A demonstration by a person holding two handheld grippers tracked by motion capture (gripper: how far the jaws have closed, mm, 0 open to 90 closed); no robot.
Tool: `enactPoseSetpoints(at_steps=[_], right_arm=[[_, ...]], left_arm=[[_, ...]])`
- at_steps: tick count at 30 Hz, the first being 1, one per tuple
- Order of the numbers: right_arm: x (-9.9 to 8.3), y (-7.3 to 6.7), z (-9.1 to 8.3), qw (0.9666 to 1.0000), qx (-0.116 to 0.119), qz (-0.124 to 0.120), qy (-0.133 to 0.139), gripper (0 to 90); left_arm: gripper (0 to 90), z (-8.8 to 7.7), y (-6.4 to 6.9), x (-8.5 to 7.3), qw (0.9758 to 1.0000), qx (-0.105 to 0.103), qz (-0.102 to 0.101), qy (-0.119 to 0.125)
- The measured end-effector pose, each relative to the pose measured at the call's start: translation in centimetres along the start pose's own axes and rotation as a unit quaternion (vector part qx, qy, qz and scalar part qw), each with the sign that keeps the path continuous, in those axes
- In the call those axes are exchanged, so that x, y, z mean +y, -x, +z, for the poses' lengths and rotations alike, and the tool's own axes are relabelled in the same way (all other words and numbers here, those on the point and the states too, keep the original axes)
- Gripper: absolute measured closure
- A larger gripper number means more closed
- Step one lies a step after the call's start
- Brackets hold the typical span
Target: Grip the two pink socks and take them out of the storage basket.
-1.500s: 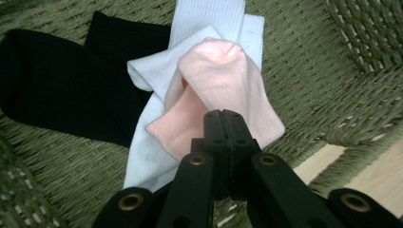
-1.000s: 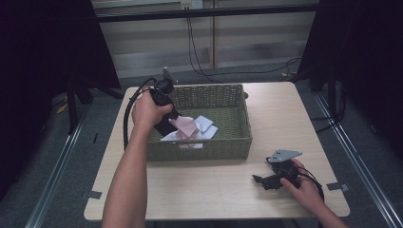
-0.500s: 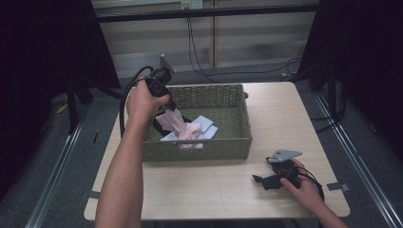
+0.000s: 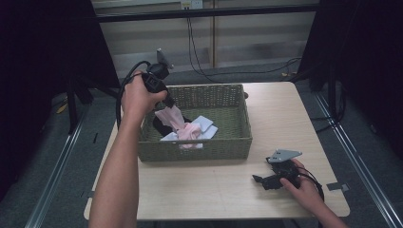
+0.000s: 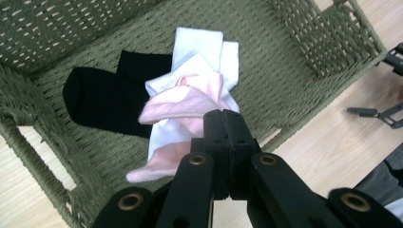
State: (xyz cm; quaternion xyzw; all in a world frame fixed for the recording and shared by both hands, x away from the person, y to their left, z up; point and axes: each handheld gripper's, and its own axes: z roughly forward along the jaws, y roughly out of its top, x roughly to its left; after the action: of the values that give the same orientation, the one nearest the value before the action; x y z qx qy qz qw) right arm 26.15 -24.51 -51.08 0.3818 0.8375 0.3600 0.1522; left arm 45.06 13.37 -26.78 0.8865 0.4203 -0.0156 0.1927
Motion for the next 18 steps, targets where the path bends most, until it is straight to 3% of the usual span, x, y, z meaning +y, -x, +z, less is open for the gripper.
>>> enactPoseSetpoints(at_steps=[18], right_arm=[[0.0,0.0,0.0,1.0,0.0,-0.001,0.0,11.4]], left_arm=[[89.6,-2.5,1.2,-1.0,0.9996,-0.02,0.02,0.008]])
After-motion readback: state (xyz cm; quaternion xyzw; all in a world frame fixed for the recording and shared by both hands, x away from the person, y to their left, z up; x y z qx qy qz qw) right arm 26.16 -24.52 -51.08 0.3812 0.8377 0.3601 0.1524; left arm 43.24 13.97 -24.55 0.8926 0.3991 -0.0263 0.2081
